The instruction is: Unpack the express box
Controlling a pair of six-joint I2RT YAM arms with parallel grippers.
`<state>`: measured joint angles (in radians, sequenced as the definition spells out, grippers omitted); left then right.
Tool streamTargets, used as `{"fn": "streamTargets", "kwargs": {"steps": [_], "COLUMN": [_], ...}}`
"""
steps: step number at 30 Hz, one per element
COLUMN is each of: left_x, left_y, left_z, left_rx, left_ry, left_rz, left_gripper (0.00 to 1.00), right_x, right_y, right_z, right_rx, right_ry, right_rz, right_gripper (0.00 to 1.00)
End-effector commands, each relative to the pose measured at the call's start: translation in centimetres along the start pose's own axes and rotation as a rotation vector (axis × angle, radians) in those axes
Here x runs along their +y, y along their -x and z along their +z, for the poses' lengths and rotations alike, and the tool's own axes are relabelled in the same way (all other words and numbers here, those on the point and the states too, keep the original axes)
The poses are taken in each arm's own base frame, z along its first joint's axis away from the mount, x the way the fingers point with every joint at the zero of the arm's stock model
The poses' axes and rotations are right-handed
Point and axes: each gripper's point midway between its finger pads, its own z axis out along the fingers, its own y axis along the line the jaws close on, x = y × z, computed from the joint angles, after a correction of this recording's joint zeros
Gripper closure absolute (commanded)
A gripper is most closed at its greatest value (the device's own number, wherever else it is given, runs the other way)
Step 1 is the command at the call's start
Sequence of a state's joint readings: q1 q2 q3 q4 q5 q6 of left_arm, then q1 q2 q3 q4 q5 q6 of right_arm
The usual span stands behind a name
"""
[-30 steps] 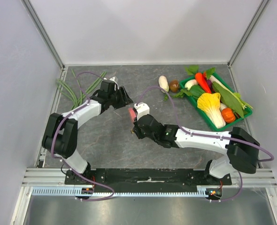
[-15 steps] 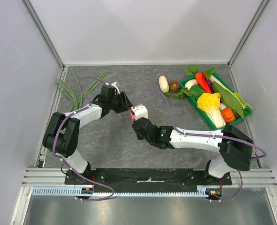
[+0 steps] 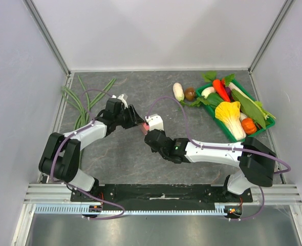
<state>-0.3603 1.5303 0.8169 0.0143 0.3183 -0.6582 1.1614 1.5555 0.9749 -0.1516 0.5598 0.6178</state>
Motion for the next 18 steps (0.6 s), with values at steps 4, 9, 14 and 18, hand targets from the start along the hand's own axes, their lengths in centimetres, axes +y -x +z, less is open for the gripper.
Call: {"fn": "streamTargets", "kwargs": {"steps": [4, 9, 14, 18], "left_x": [-1.2, -0.8, -0.5, -0.5], "left_y": [-0.6, -1.5, -2.3, -2.8], "left_z": [-1.7, -2.1, -2.4, -2.7], "left_rx": [-0.017, -0.005, 0.010, 0.018], "left_ry": [-0.056, -0.047, -0.041, -0.042], "left_rz": [-0.006, -0.015, -0.018, -0.024], "left_gripper": [0.50, 0.50, 0.50, 0.50], "right_x": [-1.3, -2.0, -3.0, -3.6], "right_y": [1.5, 1.3, 1.6, 1.7], "right_z": [-0.7, -0.8, -1.2, -1.2], "right_rx": [-0.059, -0.063, -0.082, -0.087], "right_ry": [-0.073, -0.103, -0.143, -0.167], "right_rz": [0.048, 0.056, 0.057, 0.059], "right_gripper": [1.00, 1.00, 1.00, 1.00]}}
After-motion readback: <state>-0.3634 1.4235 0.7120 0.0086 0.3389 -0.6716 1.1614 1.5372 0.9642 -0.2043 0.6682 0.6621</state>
